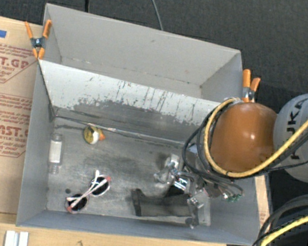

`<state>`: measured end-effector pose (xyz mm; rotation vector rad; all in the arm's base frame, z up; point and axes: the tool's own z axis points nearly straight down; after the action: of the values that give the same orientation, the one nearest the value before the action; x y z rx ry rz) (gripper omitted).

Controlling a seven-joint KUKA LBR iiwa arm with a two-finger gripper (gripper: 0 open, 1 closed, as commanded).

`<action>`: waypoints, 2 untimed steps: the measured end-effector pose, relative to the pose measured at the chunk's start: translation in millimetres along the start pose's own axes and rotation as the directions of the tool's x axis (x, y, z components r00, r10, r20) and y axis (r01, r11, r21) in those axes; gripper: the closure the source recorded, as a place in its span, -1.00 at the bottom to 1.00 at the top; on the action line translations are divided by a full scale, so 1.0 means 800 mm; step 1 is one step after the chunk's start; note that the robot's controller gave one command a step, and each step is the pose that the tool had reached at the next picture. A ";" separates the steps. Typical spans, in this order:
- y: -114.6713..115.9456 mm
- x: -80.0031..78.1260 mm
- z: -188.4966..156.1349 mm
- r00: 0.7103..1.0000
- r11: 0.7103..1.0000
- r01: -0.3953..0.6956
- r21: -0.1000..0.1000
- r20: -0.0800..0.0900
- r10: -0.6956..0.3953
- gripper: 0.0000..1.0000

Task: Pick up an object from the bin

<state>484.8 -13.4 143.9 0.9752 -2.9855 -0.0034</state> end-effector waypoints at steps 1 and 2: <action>-0.001 -0.001 -0.001 1.000 1.000 -0.001 0.001 0.002 0.001 -1.00; -0.017 0.004 0.080 0.901 0.901 0.433 0.016 0.020 -0.434 1.00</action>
Offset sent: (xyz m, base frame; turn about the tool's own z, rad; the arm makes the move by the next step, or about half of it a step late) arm -0.0023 -0.0198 -0.0739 -0.4656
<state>490.5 -26.0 79.7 1.6280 -2.7161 0.0016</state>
